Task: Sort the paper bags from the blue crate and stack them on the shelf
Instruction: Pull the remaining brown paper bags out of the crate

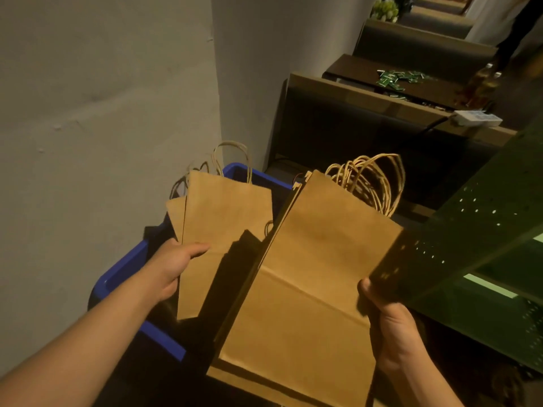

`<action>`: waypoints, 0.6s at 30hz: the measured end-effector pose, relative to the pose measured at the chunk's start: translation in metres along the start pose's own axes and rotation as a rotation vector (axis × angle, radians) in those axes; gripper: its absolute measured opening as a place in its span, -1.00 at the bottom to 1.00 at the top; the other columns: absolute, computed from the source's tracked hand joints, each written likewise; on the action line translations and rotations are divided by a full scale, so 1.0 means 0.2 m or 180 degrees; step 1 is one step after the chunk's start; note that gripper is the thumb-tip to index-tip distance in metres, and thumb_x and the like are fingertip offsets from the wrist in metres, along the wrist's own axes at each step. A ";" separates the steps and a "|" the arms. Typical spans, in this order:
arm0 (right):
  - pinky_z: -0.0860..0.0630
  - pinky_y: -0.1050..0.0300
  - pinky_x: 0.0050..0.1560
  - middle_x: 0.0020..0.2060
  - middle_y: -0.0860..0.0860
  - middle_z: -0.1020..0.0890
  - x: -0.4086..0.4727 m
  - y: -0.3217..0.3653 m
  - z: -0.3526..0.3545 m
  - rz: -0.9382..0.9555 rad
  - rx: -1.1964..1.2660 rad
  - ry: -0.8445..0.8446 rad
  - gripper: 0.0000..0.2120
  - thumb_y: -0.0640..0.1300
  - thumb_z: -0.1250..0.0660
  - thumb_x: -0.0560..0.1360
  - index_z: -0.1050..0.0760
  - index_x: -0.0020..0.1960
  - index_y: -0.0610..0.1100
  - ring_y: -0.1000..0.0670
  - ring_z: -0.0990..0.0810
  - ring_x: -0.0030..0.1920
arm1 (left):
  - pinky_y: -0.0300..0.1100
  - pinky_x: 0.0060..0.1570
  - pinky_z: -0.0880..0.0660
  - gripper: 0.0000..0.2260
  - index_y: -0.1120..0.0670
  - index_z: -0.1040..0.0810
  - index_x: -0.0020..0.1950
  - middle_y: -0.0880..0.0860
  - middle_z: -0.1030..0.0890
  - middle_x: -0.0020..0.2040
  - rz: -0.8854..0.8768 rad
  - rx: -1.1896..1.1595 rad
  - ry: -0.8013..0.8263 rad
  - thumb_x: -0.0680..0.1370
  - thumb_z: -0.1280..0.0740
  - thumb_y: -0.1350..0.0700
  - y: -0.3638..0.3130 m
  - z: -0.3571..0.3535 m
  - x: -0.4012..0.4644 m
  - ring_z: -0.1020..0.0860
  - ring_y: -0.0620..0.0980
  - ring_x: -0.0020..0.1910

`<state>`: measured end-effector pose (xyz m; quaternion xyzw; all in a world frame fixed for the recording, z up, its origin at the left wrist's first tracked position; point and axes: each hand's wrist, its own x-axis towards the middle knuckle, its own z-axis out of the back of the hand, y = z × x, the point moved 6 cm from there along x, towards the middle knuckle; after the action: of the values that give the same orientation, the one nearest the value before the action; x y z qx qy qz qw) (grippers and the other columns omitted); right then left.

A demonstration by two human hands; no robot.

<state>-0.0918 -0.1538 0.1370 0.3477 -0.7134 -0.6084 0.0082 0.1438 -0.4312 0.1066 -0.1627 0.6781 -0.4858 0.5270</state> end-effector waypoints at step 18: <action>-0.61 0.24 -0.20 -0.05 0.00 -0.76 -0.05 0.18 -0.35 0.0108 0.0194 0.1114 -0.57 -0.17 -0.36 0.42 -0.50 0.29 -0.14 0.03 -0.75 -0.09 | 0.46 0.32 -0.41 0.08 0.43 -0.46 0.29 0.62 -0.47 0.13 -0.1015 0.0251 0.0971 0.22 -0.55 -0.48 -0.34 -0.04 -0.37 -0.50 0.63 0.13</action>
<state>-0.0704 -0.2088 0.1906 0.4362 -0.7250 -0.5164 0.1320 0.1456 -0.4058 0.2045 -0.1717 0.6961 -0.6082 0.3408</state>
